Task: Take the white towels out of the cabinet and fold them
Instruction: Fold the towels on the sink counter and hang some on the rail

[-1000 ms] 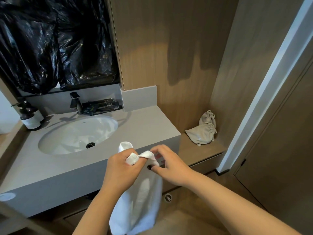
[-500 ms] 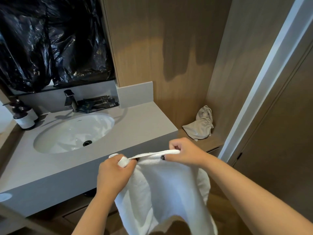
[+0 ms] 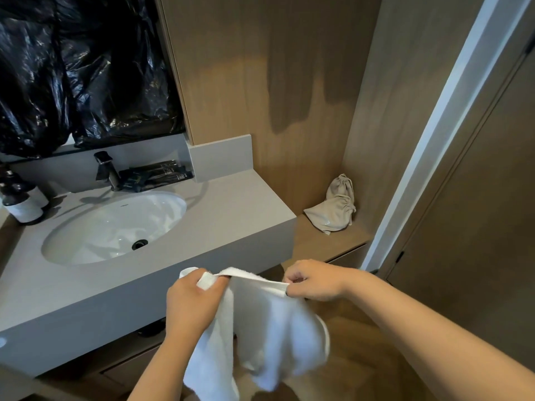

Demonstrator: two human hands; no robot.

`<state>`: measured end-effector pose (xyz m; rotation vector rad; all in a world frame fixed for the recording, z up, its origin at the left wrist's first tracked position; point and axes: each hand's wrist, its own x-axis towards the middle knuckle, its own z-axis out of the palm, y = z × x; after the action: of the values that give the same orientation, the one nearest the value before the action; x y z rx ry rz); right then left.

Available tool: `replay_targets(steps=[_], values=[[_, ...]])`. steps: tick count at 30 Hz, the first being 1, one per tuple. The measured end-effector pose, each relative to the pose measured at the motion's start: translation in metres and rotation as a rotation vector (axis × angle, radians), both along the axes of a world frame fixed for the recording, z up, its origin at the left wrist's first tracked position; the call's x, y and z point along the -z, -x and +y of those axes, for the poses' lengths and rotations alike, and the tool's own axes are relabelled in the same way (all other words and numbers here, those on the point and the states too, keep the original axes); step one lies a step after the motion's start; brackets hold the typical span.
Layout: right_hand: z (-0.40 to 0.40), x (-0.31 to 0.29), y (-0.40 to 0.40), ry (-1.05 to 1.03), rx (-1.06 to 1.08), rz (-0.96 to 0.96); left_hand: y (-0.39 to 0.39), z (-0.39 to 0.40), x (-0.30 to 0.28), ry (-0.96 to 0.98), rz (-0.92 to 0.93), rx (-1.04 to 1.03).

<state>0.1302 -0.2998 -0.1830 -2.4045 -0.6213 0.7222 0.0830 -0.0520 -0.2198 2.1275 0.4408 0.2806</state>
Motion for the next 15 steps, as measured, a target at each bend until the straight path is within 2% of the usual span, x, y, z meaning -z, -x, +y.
replay_targets(steps=[5, 9, 13, 15], values=[[-0.001, 0.011, 0.002, -0.070, 0.054, -0.175, -0.008, 0.008, 0.000, 0.073, -0.010, -0.113], [-0.018, 0.020, -0.003, -0.118, 0.148, -0.216, -0.009, 0.009, 0.005, 0.104, -0.046, -0.166], [-0.033, 0.022, -0.007, 0.061, 0.098, -0.251, -0.008, 0.015, 0.012, 0.149, -0.026, -0.231], [-0.046, 0.026, -0.013, 0.157, 0.156, -0.276, -0.010, 0.026, 0.015, 0.183, -0.021, -0.280]])
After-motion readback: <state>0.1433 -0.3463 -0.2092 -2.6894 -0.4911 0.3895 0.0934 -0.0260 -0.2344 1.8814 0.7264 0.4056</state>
